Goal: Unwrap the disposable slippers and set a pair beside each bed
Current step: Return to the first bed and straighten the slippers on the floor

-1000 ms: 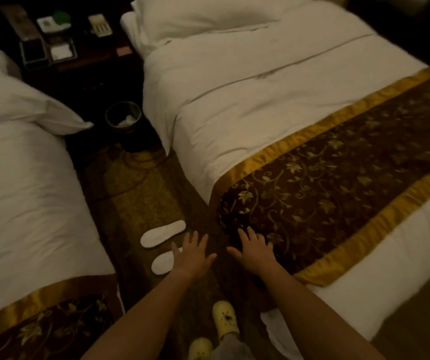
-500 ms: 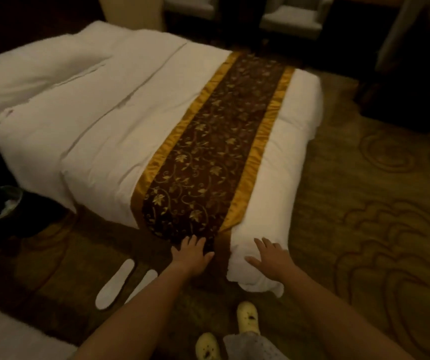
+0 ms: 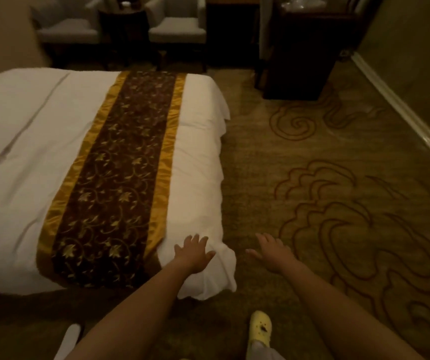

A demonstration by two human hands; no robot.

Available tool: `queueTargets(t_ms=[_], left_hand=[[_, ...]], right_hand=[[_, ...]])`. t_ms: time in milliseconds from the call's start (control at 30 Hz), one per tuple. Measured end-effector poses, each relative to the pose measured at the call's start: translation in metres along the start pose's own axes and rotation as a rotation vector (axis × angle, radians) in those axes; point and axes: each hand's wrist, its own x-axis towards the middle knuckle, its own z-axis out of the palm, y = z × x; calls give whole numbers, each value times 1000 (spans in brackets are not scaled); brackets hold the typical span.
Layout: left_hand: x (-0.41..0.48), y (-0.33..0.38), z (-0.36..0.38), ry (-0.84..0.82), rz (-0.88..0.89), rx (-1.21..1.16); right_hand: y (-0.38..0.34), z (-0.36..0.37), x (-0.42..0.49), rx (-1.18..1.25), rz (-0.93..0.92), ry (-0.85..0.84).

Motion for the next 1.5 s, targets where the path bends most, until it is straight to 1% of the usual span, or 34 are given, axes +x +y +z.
queueTargets(t_ms=[200, 333, 467, 600, 767, 867, 1000, 1100, 1300, 1500], left_hand=[[48, 98, -18, 10, 48, 7], [78, 148, -33, 16, 77, 8], [108, 181, -47, -1, 99, 50], [149, 207, -65, -61, 107, 84], [216, 235, -94, -108, 127, 77], [268, 255, -121, -133, 144, 69], [329, 278, -174, -138, 177, 47], [371, 290, -215, -123, 195, 67], [444, 311, -277, -147, 180, 61], [538, 341, -341, -116, 120, 43]], right_hand=[[86, -49, 35, 13, -11, 27], [128, -79, 64, 57, 5, 49], [156, -97, 88, 88, 41, 41], [181, -115, 118, 126, 65, 28], [210, -148, 172, 137, 111, 0], [226, -181, 214, 134, 135, -11], [240, -232, 272, 122, 136, -27], [245, -269, 313, 123, 129, 7], [259, -339, 387, 149, 129, -11], [277, -409, 495, 98, 94, -74]])
